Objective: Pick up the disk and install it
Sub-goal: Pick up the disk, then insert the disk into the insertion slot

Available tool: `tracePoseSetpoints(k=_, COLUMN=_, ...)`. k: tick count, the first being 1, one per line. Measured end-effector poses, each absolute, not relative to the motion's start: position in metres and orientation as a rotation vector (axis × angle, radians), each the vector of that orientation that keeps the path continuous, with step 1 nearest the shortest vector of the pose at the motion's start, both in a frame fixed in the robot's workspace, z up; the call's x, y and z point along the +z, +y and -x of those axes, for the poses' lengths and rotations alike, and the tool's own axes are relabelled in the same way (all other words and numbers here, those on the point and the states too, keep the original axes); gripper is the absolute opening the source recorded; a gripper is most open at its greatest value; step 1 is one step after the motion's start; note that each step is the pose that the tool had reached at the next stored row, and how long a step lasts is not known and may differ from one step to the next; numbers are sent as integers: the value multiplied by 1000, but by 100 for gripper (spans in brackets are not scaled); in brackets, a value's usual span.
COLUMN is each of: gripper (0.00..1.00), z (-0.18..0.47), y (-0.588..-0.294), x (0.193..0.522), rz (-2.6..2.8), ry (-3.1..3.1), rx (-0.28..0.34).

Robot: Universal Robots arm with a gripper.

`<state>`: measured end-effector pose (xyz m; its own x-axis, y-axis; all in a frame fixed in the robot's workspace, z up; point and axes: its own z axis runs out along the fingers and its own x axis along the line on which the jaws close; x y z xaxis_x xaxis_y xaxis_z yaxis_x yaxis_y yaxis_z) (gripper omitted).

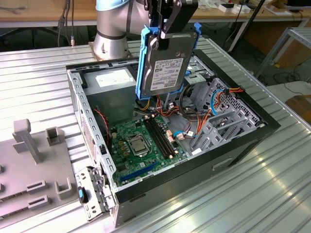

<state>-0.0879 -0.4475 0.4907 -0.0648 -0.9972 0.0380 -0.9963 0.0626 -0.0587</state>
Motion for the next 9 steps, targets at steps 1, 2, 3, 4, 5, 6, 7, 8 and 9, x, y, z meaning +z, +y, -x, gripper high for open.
tracePoseSetpoints(k=1, gripper=36, z=88, y=-447, x=491, rz=2140, ry=2281, rx=-108)
tracePoseSetpoints(k=2, gripper=36, z=87, y=-447, x=491, rz=2140, ry=2281, rx=-108)
tracePoseSetpoints(k=3, gripper=36, z=87, y=-447, x=491, rz=2140, ry=2281, rx=-108)
tracePoseSetpoints(k=4, gripper=36, z=87, y=-447, x=491, rz=2140, ry=2281, rx=-108)
tracePoseSetpoints(k=5, gripper=36, z=87, y=-447, x=491, rz=2140, ry=2281, rx=-108)
tracePoseSetpoints(k=6, gripper=36, z=87, y=-447, x=491, rz=2140, ry=2281, rx=-108)
tracePoseSetpoints(k=7, gripper=36, z=87, y=-447, x=491, rz=2140, ry=2281, rx=-108)
tracePoseSetpoints(k=8, gripper=36, z=87, y=-447, x=491, rz=2140, ry=2281, rx=-108)
tracePoseSetpoints(k=9, gripper=36, z=87, y=-447, x=491, rz=2140, ry=2281, rx=-108)
